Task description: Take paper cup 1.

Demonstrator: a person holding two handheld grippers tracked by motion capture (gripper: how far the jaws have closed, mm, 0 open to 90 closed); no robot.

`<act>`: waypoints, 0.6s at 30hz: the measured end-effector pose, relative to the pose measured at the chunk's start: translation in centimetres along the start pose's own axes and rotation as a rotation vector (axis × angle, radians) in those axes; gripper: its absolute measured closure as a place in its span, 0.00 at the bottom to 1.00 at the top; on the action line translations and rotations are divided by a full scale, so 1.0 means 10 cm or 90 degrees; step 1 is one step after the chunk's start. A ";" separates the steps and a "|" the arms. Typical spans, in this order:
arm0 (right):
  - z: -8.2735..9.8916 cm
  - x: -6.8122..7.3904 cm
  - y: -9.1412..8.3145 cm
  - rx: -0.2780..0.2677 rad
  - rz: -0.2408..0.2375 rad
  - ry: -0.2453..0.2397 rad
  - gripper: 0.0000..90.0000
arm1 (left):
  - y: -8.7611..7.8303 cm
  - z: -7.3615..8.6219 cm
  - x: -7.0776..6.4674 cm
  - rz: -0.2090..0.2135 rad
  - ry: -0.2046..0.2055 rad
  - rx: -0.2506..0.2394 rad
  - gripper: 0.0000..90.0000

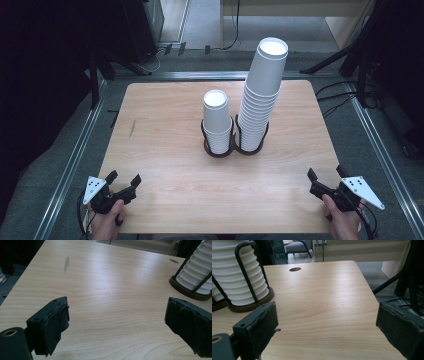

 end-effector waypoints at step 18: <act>-0.15 0.19 0.04 -0.022 -0.003 -0.017 0.04 | 0.00 -0.02 -0.07 0.028 -0.005 0.011 0.02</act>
Point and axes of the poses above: each handheld gripper's, and its own axes: y roughly forward along the jaws, z roughly out of its underside, x roughly to its left, the point moved 2 cm from there along y, roughly forward along the jaws, and after that the axes turned 8 degrees about -z, right-handed, at the moved point
